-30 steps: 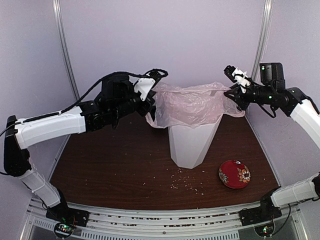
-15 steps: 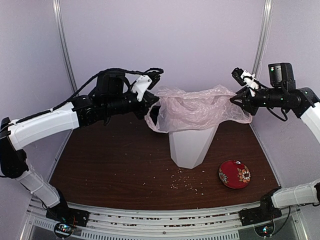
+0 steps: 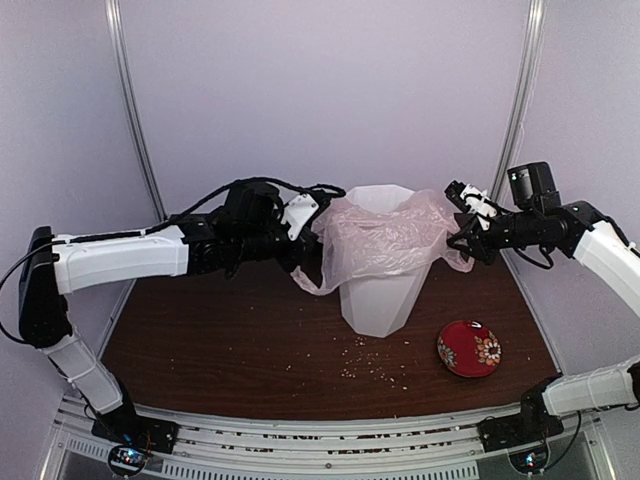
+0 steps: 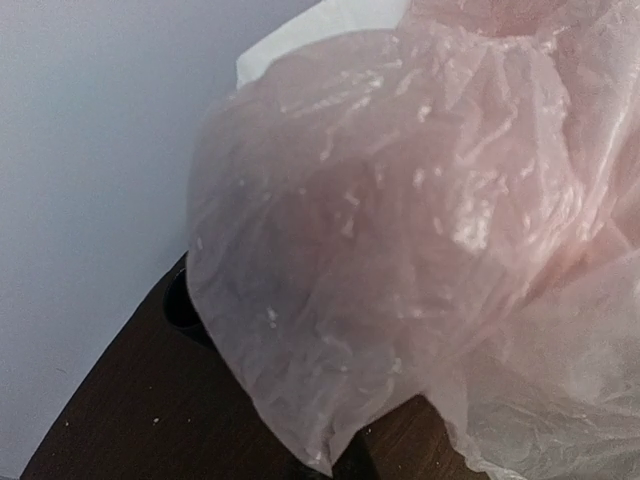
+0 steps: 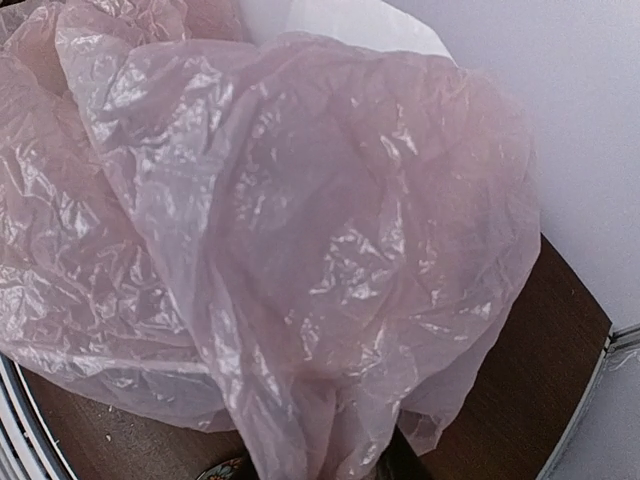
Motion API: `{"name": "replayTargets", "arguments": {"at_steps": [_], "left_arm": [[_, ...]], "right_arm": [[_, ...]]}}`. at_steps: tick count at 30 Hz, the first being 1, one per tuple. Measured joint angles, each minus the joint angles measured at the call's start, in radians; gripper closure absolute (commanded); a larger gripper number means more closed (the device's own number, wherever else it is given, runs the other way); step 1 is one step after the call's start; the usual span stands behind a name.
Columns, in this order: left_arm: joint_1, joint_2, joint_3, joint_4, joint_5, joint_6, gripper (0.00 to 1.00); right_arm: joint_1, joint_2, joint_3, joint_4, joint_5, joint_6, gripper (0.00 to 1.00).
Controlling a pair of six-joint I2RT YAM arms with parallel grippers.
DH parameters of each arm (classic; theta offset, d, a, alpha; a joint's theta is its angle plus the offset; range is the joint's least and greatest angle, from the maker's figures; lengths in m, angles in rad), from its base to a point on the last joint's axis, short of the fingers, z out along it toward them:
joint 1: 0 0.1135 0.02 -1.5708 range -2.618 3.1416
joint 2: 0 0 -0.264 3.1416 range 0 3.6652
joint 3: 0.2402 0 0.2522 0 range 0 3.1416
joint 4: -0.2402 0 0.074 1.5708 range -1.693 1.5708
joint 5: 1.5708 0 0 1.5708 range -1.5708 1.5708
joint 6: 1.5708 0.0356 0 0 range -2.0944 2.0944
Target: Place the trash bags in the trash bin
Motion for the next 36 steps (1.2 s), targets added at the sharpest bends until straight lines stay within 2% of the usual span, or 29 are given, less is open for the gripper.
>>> {"name": "replayTargets", "arguments": {"at_steps": [1,2,4,5,7,10,15,20,25,30,32,36], "left_arm": [[0.000,0.017,0.000,0.000,-0.007,-0.002,1.00],[0.000,0.024,0.000,0.000,-0.010,-0.004,0.95],[0.000,0.021,-0.006,0.000,-0.013,-0.013,0.76],[0.000,0.011,-0.011,0.002,-0.013,-0.015,0.71],[-0.003,-0.022,-0.028,0.014,-0.015,-0.024,0.64],[-0.013,-0.117,-0.089,0.056,-0.021,-0.041,0.61],[-0.029,-0.206,-0.124,0.129,-0.038,-0.039,0.62],[-0.029,-0.165,-0.120,0.130,-0.043,-0.031,0.61],[-0.029,-0.151,-0.120,0.111,0.016,-0.041,0.58],[-0.030,-0.138,-0.095,0.081,-0.005,-0.038,0.61],[-0.030,-0.108,-0.064,0.065,-0.027,-0.033,0.67],[-0.030,-0.032,-0.003,0.050,-0.060,-0.021,0.91]], "right_arm": [[0.000,0.001,-0.007,0.007,0.000,0.002,0.68],[0.000,0.000,-0.010,0.010,0.000,0.004,0.62],[0.000,-0.013,-0.011,0.013,0.003,0.008,0.50],[0.000,-0.024,-0.011,0.011,0.006,0.015,0.47],[0.000,-0.064,-0.011,0.009,0.013,0.014,0.44],[0.000,-0.145,-0.007,0.005,0.015,0.012,0.43],[0.000,-0.185,0.033,0.011,0.011,0.011,0.44],[0.000,-0.124,0.037,0.010,-0.015,0.002,0.43],[0.000,-0.091,0.037,-0.005,-0.034,-0.004,0.42],[0.000,-0.094,0.037,0.005,-0.014,-0.004,0.47],[0.000,-0.084,0.038,0.013,0.001,-0.001,0.52],[0.000,-0.047,0.043,0.017,0.031,0.006,0.77]]}}
